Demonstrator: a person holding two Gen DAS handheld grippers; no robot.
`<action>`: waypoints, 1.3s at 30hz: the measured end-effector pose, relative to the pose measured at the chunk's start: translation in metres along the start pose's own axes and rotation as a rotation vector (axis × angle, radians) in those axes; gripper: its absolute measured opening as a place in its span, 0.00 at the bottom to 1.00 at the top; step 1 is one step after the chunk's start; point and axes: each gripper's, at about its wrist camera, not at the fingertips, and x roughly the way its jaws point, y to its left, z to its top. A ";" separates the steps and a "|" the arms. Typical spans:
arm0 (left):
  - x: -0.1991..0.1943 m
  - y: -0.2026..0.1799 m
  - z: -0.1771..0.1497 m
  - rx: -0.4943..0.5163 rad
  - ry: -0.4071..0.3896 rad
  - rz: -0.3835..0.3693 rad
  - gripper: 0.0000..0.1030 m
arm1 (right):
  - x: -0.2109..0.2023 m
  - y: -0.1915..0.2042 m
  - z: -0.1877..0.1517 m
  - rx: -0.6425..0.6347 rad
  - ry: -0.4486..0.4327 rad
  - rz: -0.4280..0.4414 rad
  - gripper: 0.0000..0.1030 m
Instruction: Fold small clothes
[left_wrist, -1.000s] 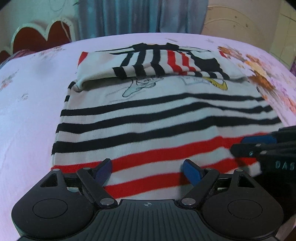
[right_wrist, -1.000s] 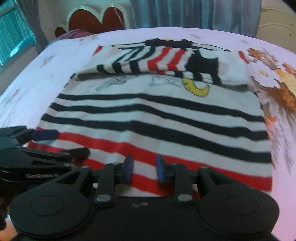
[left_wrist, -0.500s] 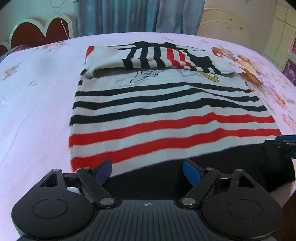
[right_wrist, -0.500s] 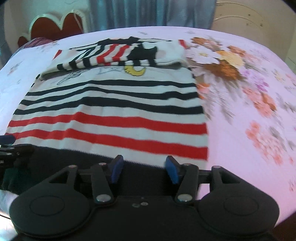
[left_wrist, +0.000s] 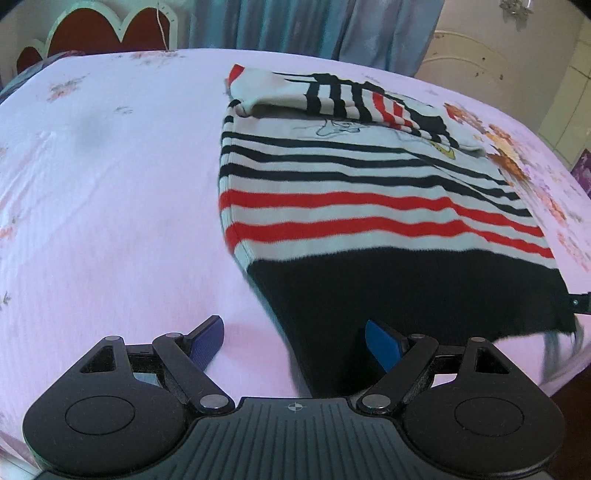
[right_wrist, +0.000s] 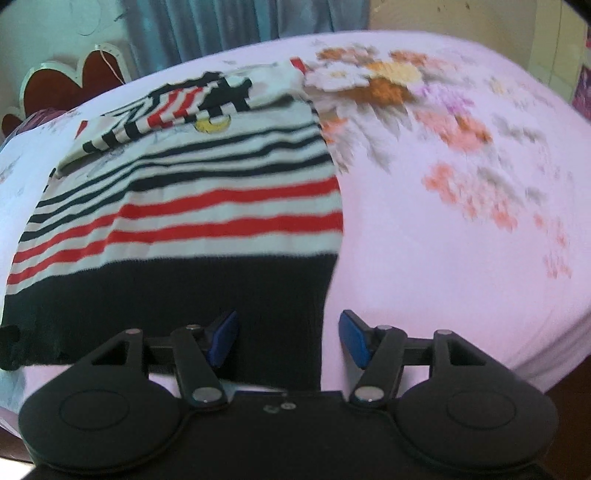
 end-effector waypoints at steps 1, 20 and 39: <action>-0.001 -0.001 -0.002 -0.004 0.002 -0.009 0.80 | 0.001 -0.001 -0.002 0.013 0.002 0.009 0.55; -0.015 -0.004 0.060 -0.067 -0.096 -0.164 0.07 | -0.018 0.001 0.039 0.079 -0.033 0.193 0.10; 0.051 -0.011 0.250 -0.155 -0.329 -0.135 0.07 | 0.034 0.027 0.230 0.023 -0.256 0.246 0.10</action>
